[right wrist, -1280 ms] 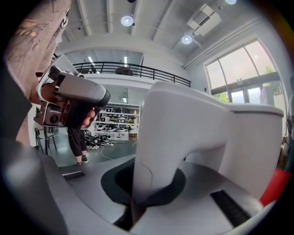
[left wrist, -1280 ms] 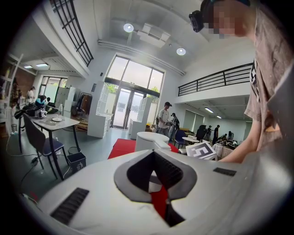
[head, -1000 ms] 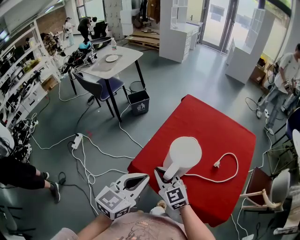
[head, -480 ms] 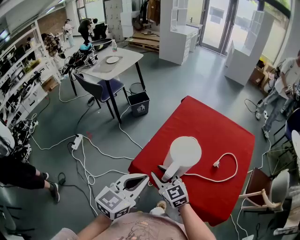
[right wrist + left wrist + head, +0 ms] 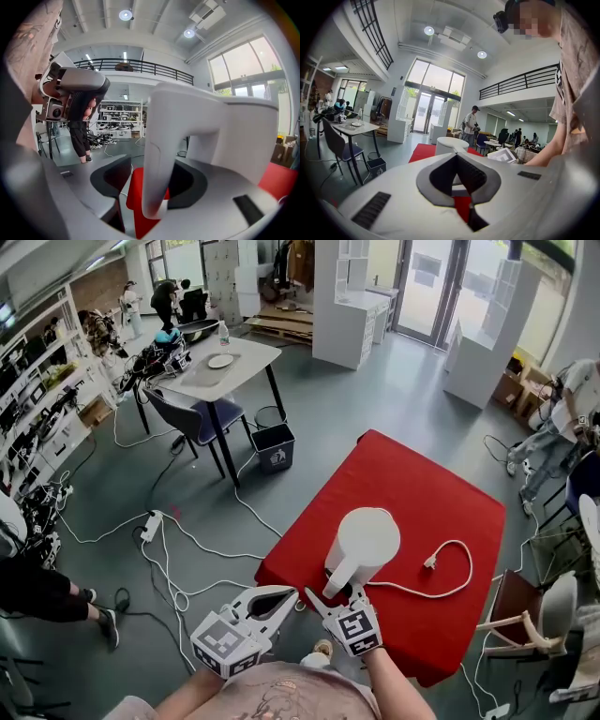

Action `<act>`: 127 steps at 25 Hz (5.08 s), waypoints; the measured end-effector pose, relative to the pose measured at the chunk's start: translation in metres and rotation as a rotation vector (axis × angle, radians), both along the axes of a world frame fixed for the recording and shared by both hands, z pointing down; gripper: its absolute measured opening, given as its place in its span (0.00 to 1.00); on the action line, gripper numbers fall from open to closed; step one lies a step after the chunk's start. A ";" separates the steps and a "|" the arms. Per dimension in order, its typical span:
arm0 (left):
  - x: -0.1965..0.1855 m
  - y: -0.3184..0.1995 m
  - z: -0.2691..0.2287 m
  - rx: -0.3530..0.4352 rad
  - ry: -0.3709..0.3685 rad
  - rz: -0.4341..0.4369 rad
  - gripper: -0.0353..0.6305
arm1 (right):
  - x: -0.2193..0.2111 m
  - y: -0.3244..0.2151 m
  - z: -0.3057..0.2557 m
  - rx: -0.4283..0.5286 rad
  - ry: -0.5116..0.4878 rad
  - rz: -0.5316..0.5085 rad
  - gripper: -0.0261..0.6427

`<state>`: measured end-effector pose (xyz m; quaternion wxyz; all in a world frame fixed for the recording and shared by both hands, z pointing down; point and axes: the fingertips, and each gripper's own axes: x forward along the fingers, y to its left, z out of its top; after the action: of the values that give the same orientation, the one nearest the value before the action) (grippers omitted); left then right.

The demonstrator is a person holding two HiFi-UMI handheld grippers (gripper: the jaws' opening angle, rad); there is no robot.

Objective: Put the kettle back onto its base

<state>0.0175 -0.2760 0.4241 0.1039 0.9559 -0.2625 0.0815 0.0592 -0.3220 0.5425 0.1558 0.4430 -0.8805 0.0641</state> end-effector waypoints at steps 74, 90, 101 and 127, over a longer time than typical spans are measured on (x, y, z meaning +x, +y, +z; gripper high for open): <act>-0.033 0.350 -0.018 0.029 0.037 0.300 0.04 | -0.013 0.419 -0.144 0.107 -0.227 0.245 0.05; -0.086 0.402 -0.040 0.070 0.072 0.359 0.04 | -0.058 0.484 -0.171 0.196 -0.251 0.359 0.05; -0.091 0.424 -0.059 0.103 0.107 0.425 0.04 | -0.088 0.505 -0.205 0.282 -0.195 0.275 0.05; -0.091 0.438 -0.061 0.096 0.106 0.435 0.04 | -0.093 0.515 -0.203 0.251 -0.168 0.225 0.05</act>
<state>-0.0737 0.1622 0.3635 0.0520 0.9967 -0.0480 0.0392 -0.0342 0.1935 0.3400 0.0172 0.5480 -0.8363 0.0073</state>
